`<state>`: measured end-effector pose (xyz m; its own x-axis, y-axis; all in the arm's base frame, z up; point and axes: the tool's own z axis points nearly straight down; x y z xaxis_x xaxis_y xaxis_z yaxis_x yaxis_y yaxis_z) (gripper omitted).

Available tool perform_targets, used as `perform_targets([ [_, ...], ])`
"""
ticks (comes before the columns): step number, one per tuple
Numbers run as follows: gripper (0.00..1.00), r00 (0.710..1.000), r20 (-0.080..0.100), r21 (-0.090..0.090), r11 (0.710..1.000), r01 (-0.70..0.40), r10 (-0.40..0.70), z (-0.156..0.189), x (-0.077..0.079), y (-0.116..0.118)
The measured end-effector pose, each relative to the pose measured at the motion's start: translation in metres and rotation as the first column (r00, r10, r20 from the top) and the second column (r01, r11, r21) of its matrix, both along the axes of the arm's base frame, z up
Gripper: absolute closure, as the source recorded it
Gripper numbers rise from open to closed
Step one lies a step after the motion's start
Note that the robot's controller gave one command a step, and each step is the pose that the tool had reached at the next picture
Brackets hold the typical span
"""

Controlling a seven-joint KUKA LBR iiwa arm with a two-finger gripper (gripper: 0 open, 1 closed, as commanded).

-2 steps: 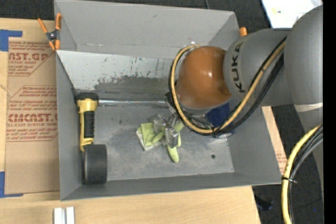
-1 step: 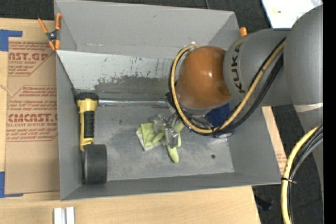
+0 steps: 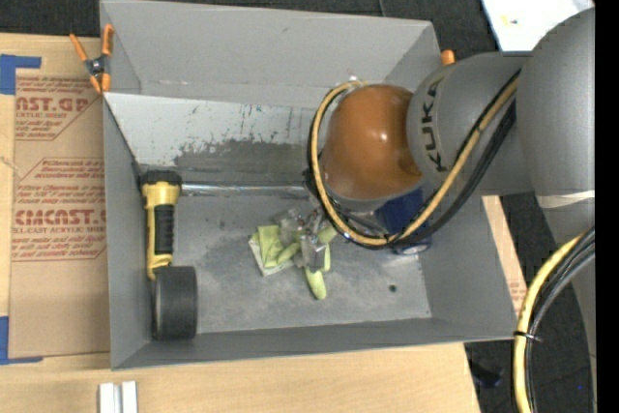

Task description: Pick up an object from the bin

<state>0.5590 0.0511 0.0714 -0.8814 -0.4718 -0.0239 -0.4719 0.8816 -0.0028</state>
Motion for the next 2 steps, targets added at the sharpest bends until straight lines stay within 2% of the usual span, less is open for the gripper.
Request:
perform_targets([
  [2,1.0,1.0,0.006,0.001,1.0,-0.012,0.012,0.0002,0.0016,0.0104],
])
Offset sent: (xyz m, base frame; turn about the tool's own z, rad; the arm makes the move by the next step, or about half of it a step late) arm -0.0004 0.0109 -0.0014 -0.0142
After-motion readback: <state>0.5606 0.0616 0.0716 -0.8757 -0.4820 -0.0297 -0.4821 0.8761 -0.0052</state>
